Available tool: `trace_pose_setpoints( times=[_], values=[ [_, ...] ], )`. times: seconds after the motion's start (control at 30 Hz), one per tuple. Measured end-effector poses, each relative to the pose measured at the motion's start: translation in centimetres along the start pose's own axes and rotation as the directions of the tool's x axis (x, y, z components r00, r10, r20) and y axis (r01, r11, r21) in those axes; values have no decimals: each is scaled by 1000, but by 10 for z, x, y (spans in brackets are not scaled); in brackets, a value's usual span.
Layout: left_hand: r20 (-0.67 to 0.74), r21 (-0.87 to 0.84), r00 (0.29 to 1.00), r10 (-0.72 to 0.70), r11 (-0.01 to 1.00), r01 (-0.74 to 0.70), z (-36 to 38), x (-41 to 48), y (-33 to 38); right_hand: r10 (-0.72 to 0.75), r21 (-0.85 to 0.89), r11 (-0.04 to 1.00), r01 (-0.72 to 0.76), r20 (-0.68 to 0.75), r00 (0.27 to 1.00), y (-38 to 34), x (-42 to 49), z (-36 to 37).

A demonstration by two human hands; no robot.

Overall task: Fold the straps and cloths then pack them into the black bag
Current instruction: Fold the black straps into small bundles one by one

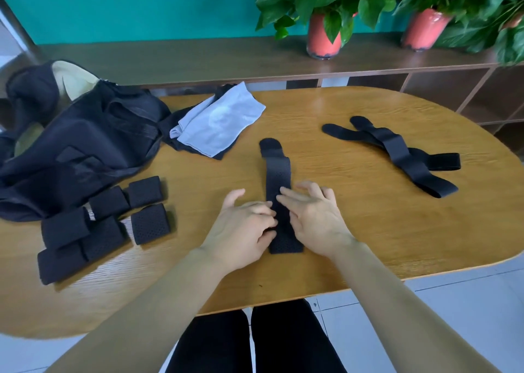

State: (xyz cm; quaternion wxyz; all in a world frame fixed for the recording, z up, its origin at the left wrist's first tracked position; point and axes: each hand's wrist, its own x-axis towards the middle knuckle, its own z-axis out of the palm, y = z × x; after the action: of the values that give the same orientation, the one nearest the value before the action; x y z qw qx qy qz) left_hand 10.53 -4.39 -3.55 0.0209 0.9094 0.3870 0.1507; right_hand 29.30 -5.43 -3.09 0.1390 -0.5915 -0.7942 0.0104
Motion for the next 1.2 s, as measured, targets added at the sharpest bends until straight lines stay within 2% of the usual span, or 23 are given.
trace_pose_setpoints(
  times=[0.13,0.5,0.8,1.1,1.2],
  values=[
    [41,-63,999,-9,998,11,-1,1,-3,20,-50,999,-14,122,992,1,21,-5],
    [63,-167,998,-19,986,29,-13,-24,-11,158,-126,984,-125,305,939,-1,69,-5],
    [69,-135,997,-16,990,25,-21,-60,-7,148,-138,984,-109,310,939,-19,63,0],
    [206,-50,975,-85,994,97,-29,-56,7,182,-175,976,-129,328,927,-28,67,-9],
    [223,-54,969,-103,992,118,-30,-55,9,193,-123,979,-162,316,929,-28,64,-14]
  ],
)
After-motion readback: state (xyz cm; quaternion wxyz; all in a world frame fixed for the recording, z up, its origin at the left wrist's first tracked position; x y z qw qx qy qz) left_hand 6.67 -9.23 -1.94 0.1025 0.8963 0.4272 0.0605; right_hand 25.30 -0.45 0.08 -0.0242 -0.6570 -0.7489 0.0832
